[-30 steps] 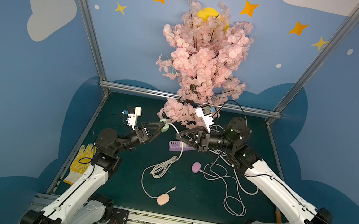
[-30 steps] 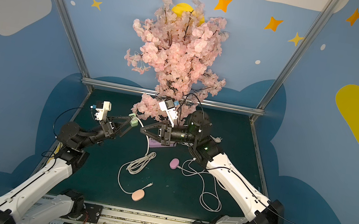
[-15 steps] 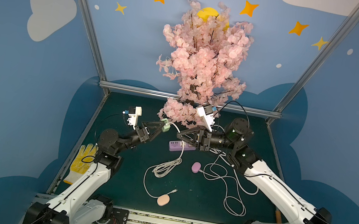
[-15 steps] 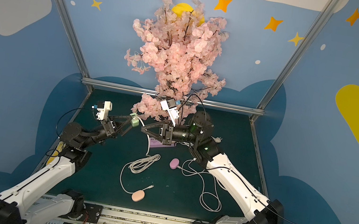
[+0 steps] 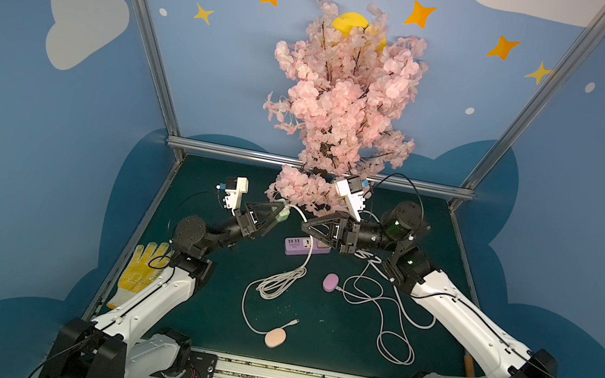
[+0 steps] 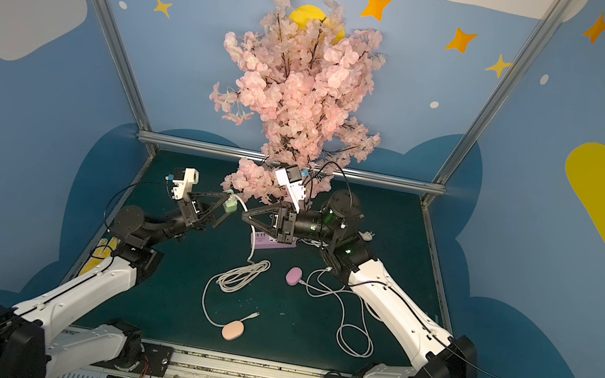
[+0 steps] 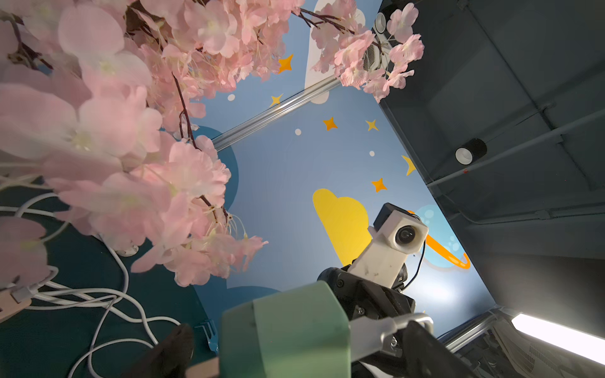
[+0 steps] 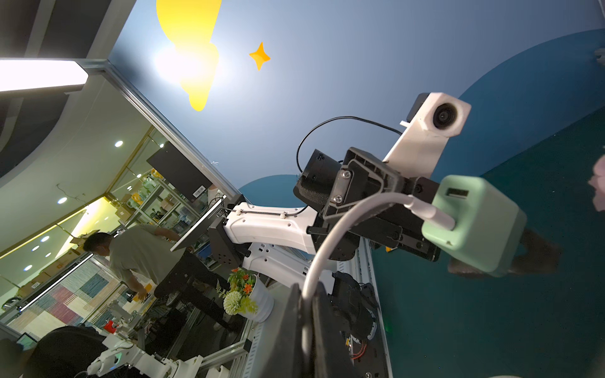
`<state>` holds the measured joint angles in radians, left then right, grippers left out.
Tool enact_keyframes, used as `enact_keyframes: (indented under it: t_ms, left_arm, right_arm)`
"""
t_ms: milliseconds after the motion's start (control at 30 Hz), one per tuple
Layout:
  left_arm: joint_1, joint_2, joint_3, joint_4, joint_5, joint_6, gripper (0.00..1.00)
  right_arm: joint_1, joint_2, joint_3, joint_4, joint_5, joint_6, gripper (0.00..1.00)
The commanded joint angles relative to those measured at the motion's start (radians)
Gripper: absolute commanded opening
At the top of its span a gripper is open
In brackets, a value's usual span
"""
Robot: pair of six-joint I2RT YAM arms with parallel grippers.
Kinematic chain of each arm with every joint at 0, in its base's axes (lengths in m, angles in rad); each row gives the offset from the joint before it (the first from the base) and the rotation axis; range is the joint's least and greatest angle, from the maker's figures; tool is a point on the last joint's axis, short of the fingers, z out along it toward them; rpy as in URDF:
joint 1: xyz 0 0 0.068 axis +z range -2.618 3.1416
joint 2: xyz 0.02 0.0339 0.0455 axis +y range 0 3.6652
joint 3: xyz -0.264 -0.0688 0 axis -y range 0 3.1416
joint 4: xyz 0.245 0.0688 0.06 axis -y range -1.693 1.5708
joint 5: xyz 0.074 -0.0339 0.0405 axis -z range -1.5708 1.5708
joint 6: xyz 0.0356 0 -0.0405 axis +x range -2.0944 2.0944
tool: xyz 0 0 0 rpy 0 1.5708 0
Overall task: Charge the bluetooth headset
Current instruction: Pick up the plug from the center of the board.
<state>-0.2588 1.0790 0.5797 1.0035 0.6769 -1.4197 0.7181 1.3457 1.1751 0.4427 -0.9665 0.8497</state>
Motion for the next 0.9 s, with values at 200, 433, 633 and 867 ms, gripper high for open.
enact_keyframes:
  t_ms: [200,433,633,867]
  left_arm:
    - [-0.003,-0.09,0.007,-0.019,0.003,0.032,0.84]
    - [0.003,-0.146,0.025,-0.105,-0.009,0.074,0.7]
    - [0.026,-0.167,0.018,-0.14,-0.008,0.075,0.75]
    - [0.053,-0.182,0.012,-0.159,-0.013,0.073,0.55]
  right_arm:
    - [-0.04,-0.013,-0.021,0.088,-0.002,0.034,0.0]
    - [-0.053,-0.02,-0.05,0.09,-0.001,0.038,0.0]
    - [-0.081,-0.042,-0.072,0.09,-0.005,0.041,0.0]
    - [-0.101,-0.054,-0.086,0.087,-0.007,0.043,0.0]
